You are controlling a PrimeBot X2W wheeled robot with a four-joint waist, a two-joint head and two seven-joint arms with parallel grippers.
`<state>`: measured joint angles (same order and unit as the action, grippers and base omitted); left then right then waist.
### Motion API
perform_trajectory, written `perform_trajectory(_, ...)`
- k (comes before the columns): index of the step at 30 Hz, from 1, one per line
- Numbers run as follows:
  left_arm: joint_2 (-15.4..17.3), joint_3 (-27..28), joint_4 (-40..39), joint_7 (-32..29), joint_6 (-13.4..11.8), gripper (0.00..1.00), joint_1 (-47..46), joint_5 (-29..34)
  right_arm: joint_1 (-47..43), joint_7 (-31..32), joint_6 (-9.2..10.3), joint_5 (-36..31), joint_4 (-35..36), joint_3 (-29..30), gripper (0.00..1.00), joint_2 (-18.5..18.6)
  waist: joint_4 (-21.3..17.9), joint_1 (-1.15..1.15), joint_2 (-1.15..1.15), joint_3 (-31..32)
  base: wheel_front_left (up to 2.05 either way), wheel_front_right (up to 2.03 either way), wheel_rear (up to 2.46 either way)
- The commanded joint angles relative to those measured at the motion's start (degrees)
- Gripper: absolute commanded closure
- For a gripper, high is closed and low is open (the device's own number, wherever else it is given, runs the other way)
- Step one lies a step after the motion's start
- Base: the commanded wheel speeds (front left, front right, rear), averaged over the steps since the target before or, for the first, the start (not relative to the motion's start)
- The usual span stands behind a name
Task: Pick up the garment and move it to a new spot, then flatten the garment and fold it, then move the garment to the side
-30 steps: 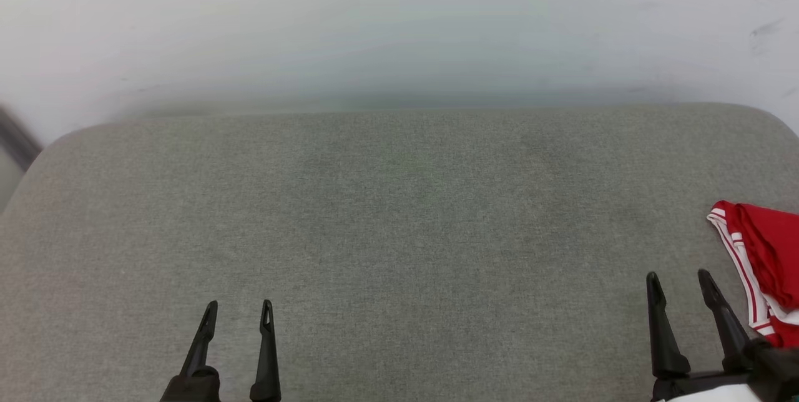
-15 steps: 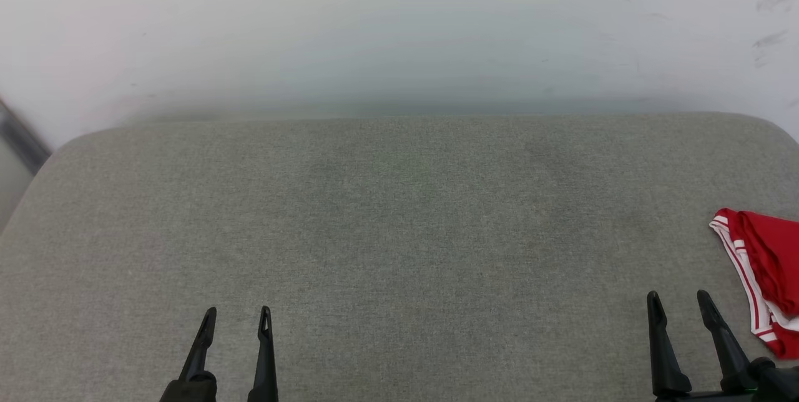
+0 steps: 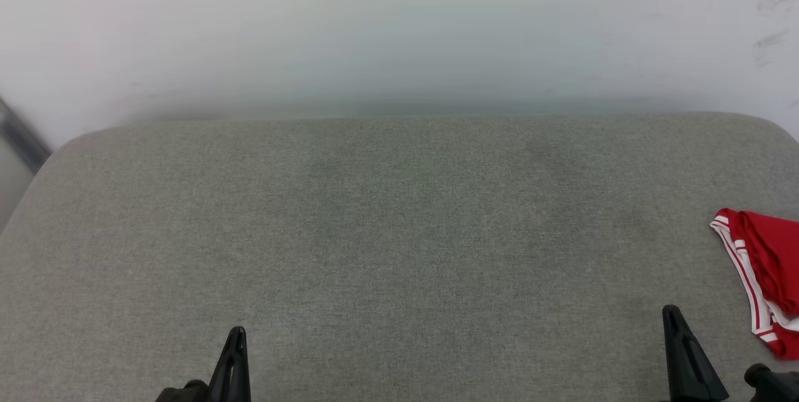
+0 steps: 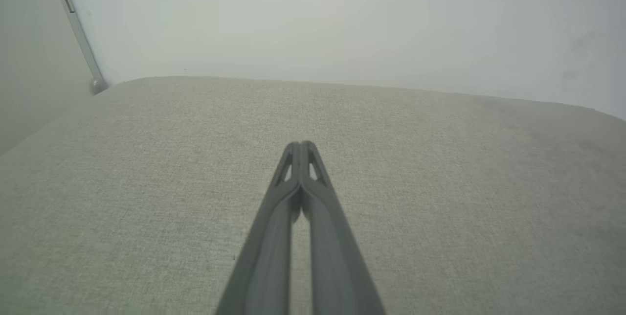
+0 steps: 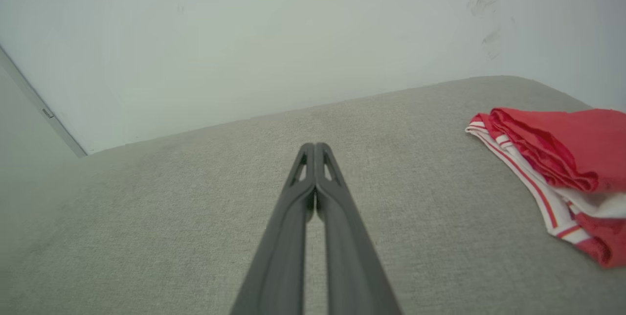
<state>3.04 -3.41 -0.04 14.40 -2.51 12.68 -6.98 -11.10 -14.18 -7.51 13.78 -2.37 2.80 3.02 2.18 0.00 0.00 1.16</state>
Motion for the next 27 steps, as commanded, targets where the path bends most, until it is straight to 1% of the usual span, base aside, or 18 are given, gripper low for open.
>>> perform_trajectory(1, 0.4, 0.1, -0.5, -0.5, 0.5, 1.0, -1.1, -3.8, 1.2, 0.5, 0.0, 3.6, 0.3, -0.1, 1.0, 0.4, 0.0, 0.0, 0.0, 0.0, 0.0, 0.0, 0.0)
perform_trajectory(12, 1.2, 0.5, 2.1, -2.8, 2.1, 1.0, -4.1, -17.0, 3.8, 2.8, 0.01, 15.7, -1.5, -0.4, 1.0, 1.0, -0.2, 0.0, 0.0, -0.1, 0.0, 0.0, 0.0)
perform_trajectory(24, 1.7, 1.1, 4.5, -5.1, 3.5, 1.0, -6.8, -29.5, 6.2, 5.2, 0.01, 27.1, -3.2, -0.5, 1.0, 1.4, -0.5, 0.0, 0.0, -0.3, 0.0, 0.0, 0.0)
perform_trajectory(25, 1.8, 1.3, 4.9, -5.6, 3.8, 1.0, -7.4, -32.4, 6.7, 5.8, 0.01, 29.7, -3.6, -0.5, 1.0, 1.5, -0.5, 0.0, 0.0, -0.3, 0.0, 0.0, 0.0)
perform_trajectory(27, 1.8, 1.4, 5.2, -6.0, 4.1, 1.0, -7.8, -34.2, 7.0, 6.2, 0.01, 31.4, -3.8, -0.5, 1.0, 1.6, -0.5, 0.0, 0.0, -0.3, 0.0, 0.0, 0.0)
